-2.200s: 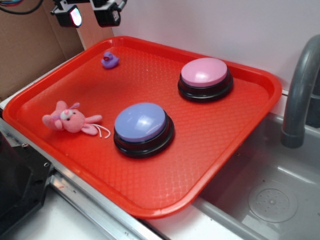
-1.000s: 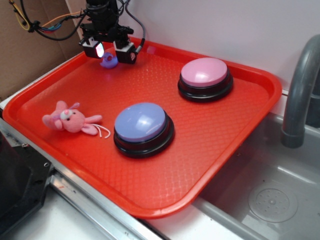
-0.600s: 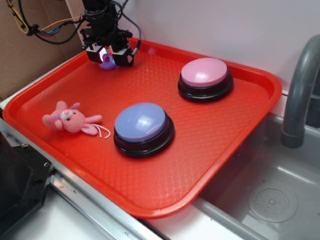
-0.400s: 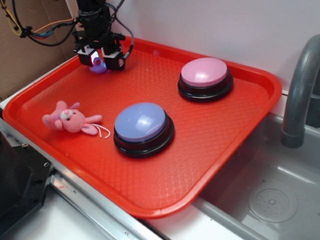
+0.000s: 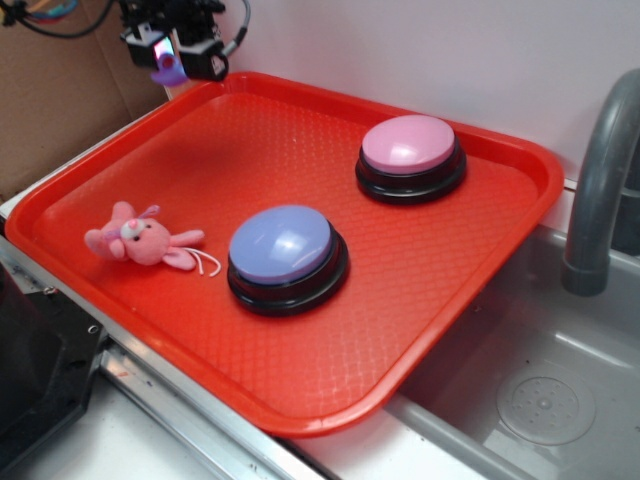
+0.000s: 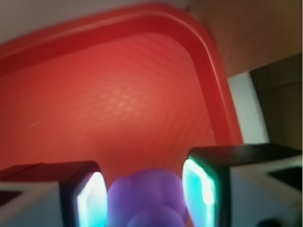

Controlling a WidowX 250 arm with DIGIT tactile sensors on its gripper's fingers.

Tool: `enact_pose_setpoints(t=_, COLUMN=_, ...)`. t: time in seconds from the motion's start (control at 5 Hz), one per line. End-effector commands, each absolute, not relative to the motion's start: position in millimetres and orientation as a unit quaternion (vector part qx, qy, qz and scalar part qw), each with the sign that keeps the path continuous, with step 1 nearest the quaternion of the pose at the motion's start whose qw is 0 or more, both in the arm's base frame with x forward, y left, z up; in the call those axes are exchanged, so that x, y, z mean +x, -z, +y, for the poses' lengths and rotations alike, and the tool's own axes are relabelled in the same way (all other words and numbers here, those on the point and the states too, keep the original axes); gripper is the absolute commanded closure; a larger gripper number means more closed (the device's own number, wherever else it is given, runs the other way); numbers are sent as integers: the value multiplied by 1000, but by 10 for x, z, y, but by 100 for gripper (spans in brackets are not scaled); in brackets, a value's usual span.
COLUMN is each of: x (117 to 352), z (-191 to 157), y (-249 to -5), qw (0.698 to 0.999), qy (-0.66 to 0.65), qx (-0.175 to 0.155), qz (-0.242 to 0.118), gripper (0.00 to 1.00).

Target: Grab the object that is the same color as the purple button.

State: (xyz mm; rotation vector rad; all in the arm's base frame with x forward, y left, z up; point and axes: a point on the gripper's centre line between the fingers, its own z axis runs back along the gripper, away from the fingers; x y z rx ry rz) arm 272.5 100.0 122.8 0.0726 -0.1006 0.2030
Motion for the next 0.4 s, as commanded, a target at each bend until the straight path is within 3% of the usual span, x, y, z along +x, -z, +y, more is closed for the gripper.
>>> enact_pose_setpoints(t=0.0, x=2216, z=415, y=-2248, qw=988, qy=10, qx=49, qz=-149, gripper=100)
enact_pose_setpoints(t=0.2, x=2105, z=165, y=-2369, qw=990, qy=9, qx=36, qz=-140, gripper=100)
